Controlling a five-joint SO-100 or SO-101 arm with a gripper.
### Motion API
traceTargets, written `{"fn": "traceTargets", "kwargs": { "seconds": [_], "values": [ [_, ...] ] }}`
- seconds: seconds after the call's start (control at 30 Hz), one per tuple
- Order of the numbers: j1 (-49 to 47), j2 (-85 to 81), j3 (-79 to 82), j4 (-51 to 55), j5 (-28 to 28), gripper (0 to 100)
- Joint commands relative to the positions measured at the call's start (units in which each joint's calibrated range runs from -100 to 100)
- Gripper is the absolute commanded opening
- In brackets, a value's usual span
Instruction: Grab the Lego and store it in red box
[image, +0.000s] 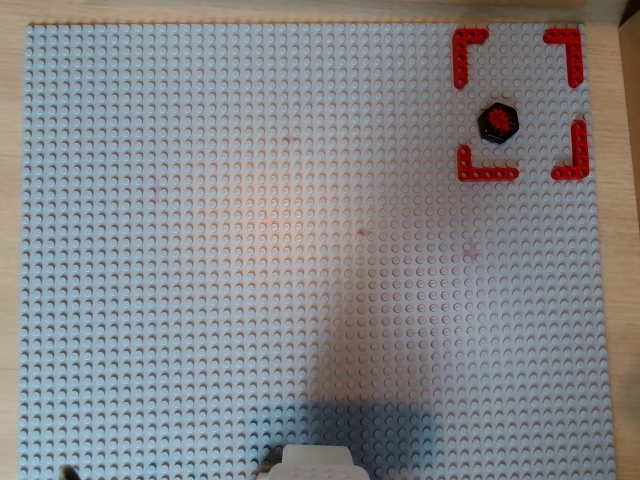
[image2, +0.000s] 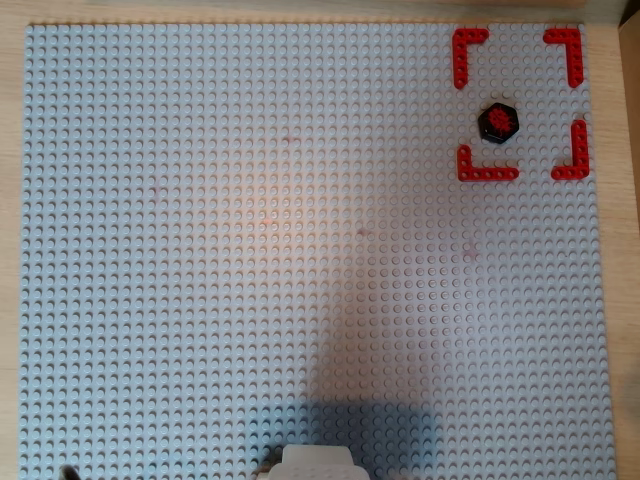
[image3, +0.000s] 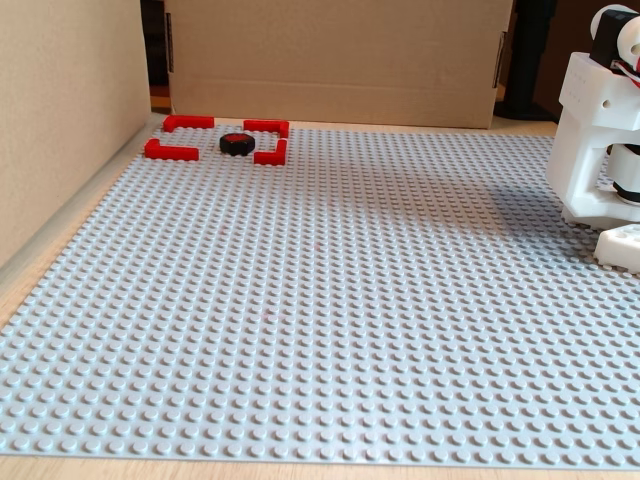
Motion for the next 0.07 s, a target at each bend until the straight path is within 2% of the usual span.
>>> {"fn": "traceTargets", "kwargs": {
  "seconds": [0.0, 0.03],
  "values": [
    [0.07, -0.42, 0.28, 0.42, 0.27, 4],
    [0.07, -0.42, 0.28, 0.42, 0.27, 4]
  ]
}}
